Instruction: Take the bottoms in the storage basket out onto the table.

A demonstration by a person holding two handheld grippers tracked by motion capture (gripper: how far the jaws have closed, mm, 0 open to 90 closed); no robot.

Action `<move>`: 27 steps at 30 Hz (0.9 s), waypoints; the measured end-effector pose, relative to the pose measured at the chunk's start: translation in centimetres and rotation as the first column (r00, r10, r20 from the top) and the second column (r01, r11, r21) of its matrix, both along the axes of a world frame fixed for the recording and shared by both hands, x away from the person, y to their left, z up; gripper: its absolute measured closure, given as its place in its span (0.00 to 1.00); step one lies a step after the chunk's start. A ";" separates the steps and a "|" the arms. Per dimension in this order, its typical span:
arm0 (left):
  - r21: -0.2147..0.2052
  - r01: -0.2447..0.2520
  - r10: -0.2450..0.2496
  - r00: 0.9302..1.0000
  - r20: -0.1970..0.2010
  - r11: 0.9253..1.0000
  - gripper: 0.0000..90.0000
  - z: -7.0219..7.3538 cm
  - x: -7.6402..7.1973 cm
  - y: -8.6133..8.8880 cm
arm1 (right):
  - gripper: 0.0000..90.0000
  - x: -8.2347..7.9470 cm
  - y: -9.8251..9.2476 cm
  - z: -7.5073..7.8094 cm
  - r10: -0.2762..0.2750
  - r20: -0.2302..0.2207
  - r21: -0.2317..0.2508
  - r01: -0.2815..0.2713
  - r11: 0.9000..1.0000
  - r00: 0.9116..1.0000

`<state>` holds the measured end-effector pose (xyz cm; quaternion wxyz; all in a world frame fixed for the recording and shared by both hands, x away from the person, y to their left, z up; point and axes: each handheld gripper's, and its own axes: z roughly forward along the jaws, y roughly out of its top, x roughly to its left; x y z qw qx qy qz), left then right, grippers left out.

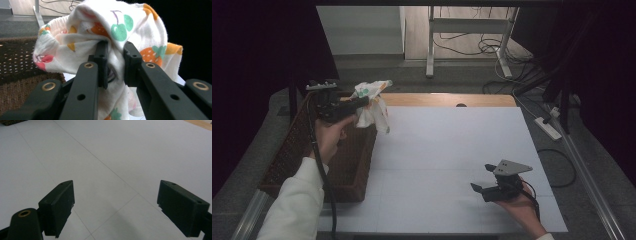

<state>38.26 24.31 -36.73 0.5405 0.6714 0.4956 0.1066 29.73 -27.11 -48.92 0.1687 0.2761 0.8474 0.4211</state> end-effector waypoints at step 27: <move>0.000 0.066 -0.066 0.998 0.011 0.998 0.86 0.2 0.1 -2.8 | 0.16 0.0 0.0 0.0 0.001 -0.001 -0.003 -0.001 1.000 1.000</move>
